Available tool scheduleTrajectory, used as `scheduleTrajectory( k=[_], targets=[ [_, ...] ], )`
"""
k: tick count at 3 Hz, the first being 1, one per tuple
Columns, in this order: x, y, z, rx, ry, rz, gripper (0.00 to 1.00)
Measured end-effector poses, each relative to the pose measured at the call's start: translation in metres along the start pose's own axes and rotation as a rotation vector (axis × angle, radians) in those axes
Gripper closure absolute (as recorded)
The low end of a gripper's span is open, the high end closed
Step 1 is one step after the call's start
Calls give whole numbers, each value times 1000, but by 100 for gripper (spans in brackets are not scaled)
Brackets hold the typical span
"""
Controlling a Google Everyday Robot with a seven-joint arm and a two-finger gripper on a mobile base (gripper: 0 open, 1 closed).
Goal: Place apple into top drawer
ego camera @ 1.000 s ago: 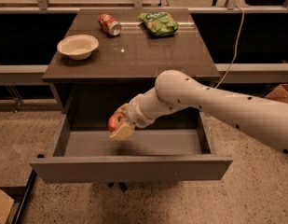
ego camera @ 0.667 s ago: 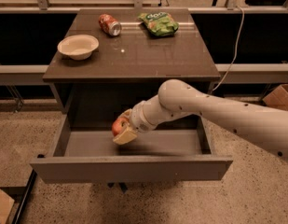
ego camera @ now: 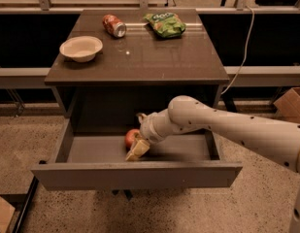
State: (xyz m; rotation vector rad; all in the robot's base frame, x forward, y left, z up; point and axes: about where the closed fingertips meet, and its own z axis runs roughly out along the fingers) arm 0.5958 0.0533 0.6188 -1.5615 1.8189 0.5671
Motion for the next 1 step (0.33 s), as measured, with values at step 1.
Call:
scheduleTrajectory(
  k=[1],
  targets=[
    [0,0,0,0,0,0,0]
  ],
)
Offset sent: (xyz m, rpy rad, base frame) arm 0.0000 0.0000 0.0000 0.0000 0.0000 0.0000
